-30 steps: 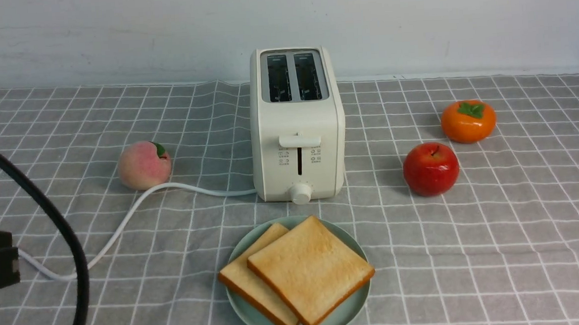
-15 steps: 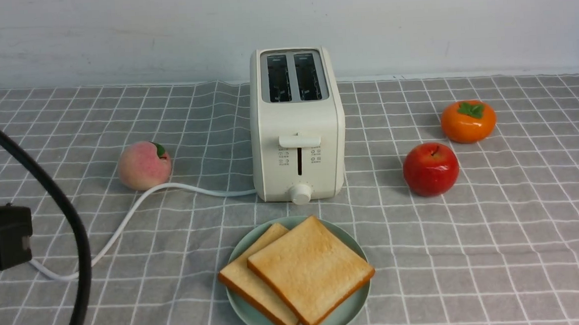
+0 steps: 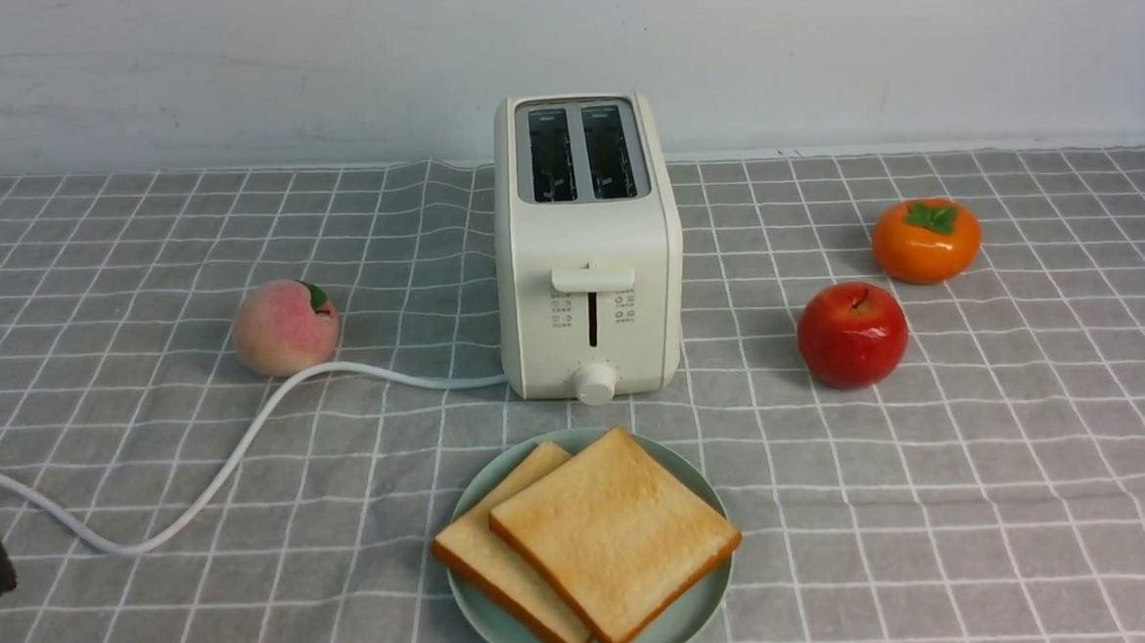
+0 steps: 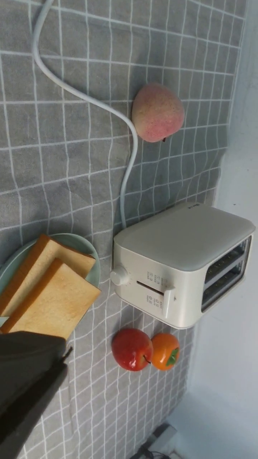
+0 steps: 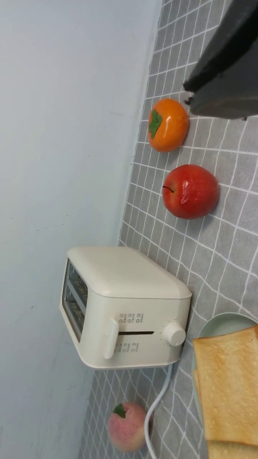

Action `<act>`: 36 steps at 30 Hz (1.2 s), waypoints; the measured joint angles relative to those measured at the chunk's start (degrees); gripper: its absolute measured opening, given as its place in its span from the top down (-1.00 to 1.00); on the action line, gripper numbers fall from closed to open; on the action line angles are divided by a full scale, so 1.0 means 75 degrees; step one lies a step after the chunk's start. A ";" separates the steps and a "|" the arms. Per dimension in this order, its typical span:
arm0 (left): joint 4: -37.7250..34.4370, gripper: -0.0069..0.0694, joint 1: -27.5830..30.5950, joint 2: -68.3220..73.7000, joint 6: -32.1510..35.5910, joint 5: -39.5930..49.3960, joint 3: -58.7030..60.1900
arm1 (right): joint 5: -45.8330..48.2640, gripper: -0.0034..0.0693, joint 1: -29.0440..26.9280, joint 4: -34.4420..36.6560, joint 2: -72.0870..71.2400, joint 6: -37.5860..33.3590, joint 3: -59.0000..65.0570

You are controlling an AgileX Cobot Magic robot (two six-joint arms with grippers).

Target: Take toasted bread from bread machine on grey coffee table place on plate.

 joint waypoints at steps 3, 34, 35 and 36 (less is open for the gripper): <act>-0.0156 0.86 0.0000 -0.0367 0.0000 -0.0024 0.0147 | 0.0000 0.85 0.0000 0.0000 0.0000 0.0000 0.0000; 0.0449 0.86 0.2243 -0.1801 0.0062 -0.0682 0.2368 | 0.0000 0.75 0.0000 -0.0030 0.0000 0.0000 0.0000; 0.0449 0.86 0.2277 -0.1825 0.0062 -0.0682 0.2418 | 0.0000 0.75 0.0000 -0.0030 0.0000 0.0000 0.0000; 0.0449 0.85 0.2331 -0.1938 0.0062 -0.0682 0.2819 | 0.0000 0.74 0.0000 -0.0030 0.0000 0.0000 0.0000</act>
